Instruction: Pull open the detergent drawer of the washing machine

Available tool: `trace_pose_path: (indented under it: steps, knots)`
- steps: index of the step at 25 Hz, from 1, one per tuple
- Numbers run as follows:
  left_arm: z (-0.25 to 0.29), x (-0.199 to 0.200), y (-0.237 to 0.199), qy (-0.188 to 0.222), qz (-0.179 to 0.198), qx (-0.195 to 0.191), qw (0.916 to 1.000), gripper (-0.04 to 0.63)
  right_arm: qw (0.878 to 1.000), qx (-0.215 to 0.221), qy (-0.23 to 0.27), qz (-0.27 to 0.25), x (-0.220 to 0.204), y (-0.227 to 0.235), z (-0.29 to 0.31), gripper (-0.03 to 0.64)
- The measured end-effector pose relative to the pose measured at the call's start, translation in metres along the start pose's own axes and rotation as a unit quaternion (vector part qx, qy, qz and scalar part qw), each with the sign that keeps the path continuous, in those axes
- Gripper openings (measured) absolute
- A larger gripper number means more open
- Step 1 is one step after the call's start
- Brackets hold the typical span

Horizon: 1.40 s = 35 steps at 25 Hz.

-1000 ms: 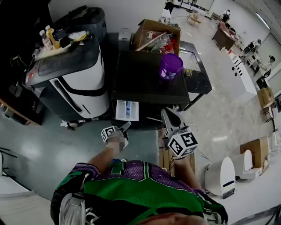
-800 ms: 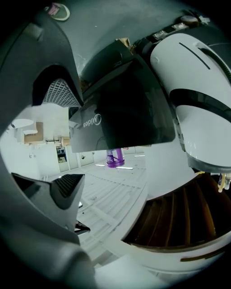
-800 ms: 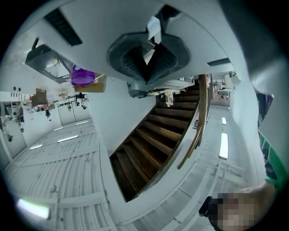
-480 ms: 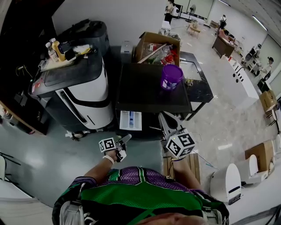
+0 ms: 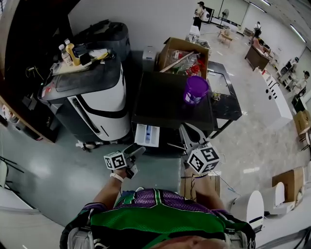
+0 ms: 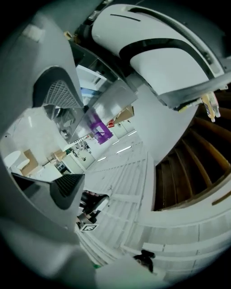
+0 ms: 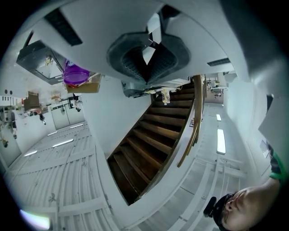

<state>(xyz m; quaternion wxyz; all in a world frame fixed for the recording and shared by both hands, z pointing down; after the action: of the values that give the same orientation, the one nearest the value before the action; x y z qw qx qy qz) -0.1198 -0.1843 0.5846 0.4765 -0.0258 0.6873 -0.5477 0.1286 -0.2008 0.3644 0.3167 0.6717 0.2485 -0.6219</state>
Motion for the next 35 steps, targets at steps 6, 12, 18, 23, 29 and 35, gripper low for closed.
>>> trace_pose_path:
  steps: [6, 12, 18, 23, 29, 35]
  knots:
    - [0.012, 0.028, 0.067, 0.026, 0.114, -0.008, 0.9931, 0.462, 1.000, 0.023, 0.012, -0.004, 0.015, 0.022, -0.015, 0.002]
    - [0.031, 0.046, 0.133, 0.034, 0.230, -0.012, 0.9724, 0.462, 0.999, 0.031, 0.034, -0.004, 0.033, 0.043, -0.035, 0.002]
    - [0.043, 0.060, 0.187, 0.046, 0.316, -0.001, 0.9477, 0.459, 0.998, 0.038, 0.051, 0.004, 0.042, 0.050, -0.050, 0.002]
    - [0.046, 0.066, 0.214, 0.061, 0.353, 0.008, 0.9337, 0.367, 0.998, 0.044, 0.054, 0.006, 0.043, 0.052, -0.059, 0.002]
    - [0.041, 0.070, 0.229, 0.079, 0.380, 0.035, 0.9210, 0.181, 0.997, 0.050, 0.055, 0.006, 0.044, 0.048, -0.067, 0.002]
    - [0.034, 0.073, 0.242, 0.090, 0.409, 0.057, 0.9064, 0.109, 0.997, 0.059, 0.054, 0.000, 0.047, 0.039, -0.069, 0.002]
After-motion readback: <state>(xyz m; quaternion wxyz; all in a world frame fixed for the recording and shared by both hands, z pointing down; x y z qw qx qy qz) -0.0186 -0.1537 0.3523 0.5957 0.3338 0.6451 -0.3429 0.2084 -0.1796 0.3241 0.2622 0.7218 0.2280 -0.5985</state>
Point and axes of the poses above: the fingertips, and each gripper's own axes: z forward along the fingers, y to its right, x out of its top, the point moved 6 cm from there along -z, backward along the fingers, and after that the axes turned 3 degrees about x, right-handed, at the moved point
